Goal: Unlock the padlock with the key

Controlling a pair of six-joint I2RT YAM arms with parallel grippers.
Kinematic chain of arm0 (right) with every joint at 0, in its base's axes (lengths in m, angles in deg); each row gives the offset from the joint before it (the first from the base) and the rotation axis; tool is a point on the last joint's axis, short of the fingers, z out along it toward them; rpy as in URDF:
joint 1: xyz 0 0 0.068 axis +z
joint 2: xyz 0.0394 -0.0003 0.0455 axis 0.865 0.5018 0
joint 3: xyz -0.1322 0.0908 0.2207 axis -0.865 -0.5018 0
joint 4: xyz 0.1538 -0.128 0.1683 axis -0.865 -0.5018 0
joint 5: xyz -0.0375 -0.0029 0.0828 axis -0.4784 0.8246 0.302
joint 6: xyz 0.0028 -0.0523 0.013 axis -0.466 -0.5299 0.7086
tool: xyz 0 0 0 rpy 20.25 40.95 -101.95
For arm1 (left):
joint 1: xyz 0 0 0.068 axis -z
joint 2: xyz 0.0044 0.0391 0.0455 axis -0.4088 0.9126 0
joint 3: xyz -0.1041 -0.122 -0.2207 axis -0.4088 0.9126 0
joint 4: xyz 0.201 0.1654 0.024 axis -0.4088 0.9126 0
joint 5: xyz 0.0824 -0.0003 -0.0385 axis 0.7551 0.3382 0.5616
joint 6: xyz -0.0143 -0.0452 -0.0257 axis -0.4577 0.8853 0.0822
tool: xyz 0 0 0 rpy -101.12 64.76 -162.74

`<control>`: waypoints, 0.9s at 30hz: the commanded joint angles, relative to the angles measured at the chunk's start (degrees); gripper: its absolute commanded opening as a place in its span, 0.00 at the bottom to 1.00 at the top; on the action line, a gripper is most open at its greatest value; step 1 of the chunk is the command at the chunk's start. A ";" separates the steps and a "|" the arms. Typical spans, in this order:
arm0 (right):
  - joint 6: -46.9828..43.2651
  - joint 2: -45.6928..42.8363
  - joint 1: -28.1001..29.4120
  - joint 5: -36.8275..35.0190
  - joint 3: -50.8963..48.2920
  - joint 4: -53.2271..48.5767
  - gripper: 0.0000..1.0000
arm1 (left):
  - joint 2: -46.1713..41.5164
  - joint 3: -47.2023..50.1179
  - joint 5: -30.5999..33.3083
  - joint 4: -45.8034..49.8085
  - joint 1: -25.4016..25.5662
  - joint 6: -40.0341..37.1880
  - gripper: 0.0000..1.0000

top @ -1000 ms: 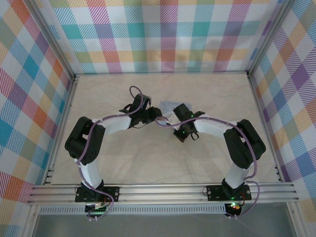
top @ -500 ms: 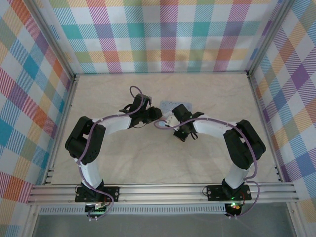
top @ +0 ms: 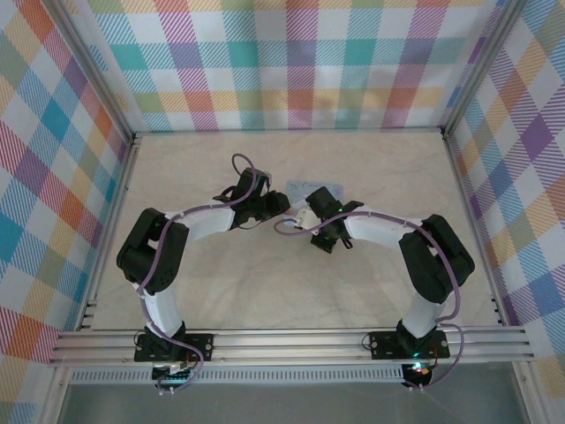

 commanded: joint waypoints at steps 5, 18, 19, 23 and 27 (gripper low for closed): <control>2.09 0.97 0.64 5.43 6.56 -9.91 0.00 | 0.08 -0.02 -1.06 0.35 -0.49 0.07 0.27; 2.24 4.14 0.65 8.78 8.24 -12.86 0.00 | -0.23 -0.11 -1.24 0.31 -0.49 0.31 0.26; 2.28 4.27 0.65 8.73 8.28 -12.80 0.00 | -0.26 -0.15 -1.24 0.31 -0.49 0.26 0.26; 2.58 3.89 0.65 8.33 7.99 -12.21 0.00 | -0.45 0.07 -1.32 0.36 -0.49 0.25 0.26; 1.86 2.69 0.70 7.24 7.36 -9.90 0.00 | -0.45 0.16 -1.52 0.38 -0.49 0.23 0.26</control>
